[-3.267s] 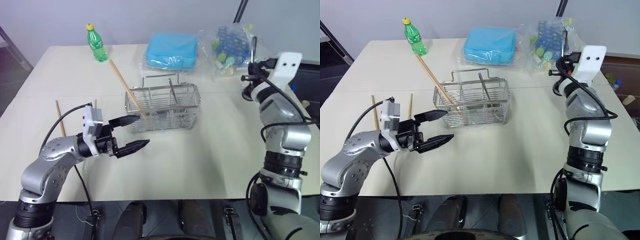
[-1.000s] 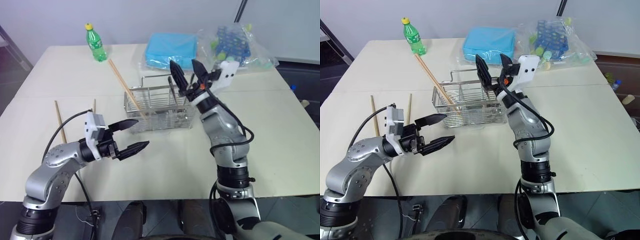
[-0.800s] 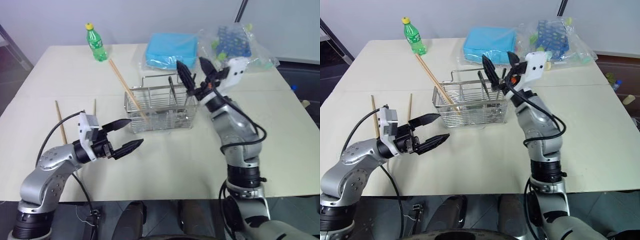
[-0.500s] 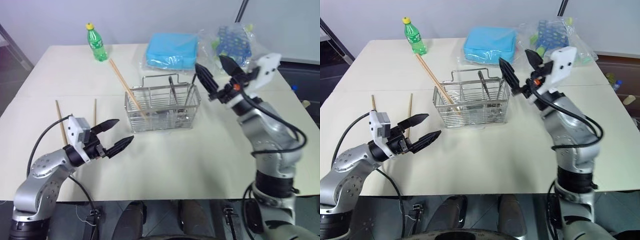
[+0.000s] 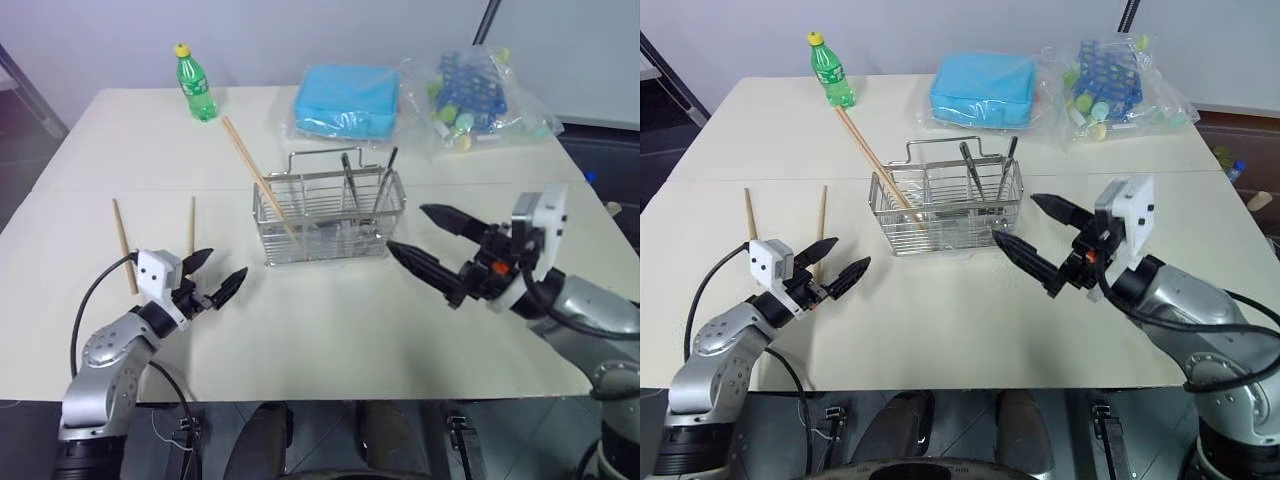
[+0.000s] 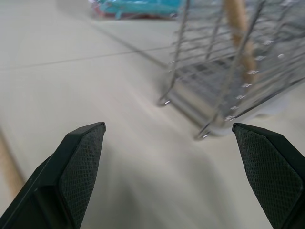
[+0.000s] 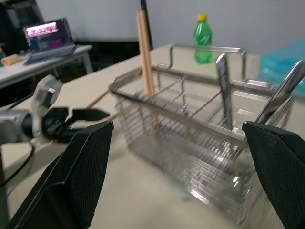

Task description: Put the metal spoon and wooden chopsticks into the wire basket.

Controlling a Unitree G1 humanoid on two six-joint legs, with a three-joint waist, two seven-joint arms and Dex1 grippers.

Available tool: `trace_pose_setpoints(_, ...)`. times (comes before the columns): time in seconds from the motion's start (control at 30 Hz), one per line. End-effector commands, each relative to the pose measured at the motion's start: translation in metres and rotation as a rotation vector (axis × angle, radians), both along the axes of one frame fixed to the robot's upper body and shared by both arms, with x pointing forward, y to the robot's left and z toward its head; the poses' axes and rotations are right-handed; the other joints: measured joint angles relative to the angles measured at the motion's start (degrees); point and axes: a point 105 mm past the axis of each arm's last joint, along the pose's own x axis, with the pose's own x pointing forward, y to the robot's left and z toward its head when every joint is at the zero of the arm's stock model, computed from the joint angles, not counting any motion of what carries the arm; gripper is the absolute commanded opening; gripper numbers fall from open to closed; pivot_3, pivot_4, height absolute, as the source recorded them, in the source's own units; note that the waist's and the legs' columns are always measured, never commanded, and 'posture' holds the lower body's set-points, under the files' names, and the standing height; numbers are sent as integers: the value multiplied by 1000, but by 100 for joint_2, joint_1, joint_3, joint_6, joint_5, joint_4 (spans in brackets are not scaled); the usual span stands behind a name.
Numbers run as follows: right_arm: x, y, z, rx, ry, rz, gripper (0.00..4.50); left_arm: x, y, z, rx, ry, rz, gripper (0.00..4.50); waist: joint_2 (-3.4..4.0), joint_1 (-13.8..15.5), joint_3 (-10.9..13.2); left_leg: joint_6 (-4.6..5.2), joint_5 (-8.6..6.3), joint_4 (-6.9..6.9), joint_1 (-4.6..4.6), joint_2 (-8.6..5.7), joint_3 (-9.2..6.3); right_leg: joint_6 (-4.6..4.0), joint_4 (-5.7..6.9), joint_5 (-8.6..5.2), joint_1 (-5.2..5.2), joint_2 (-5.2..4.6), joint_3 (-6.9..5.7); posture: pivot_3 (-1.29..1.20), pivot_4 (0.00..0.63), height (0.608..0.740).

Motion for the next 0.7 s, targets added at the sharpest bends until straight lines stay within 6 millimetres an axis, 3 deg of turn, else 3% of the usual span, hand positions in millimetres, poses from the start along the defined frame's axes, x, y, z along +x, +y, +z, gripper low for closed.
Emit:
trace_pose_setpoints(0.03,-13,0,-6,-51,-41,35,4438,7,10,8,16,-57,95,4500,-4,12,1,0,0,1,-1,0,0,1,-1,0,1,0,0,0,150,740)
trace_pose_setpoints(0.4,-8,0,-53,-142,-92,24,4438,23,15,12,12,-111,325,4500,-9,109,0,-1,0,7,1,0,3,28,-5,17,4,1,0,0,150,740)
trace_pose_setpoints(0.53,-4,3,-55,-134,-115,22,4438,27,19,19,-2,-123,394,4500,-9,112,0,-2,0,8,-1,-1,3,29,-5,18,5,1,0,0,150,740)
trace_pose_setpoints(0.7,-1,4,-58,-130,-118,26,4438,37,33,45,-7,-156,523,4500,-11,113,1,-2,0,9,0,-1,0,29,-4,19,5,2,-1,0,150,740)
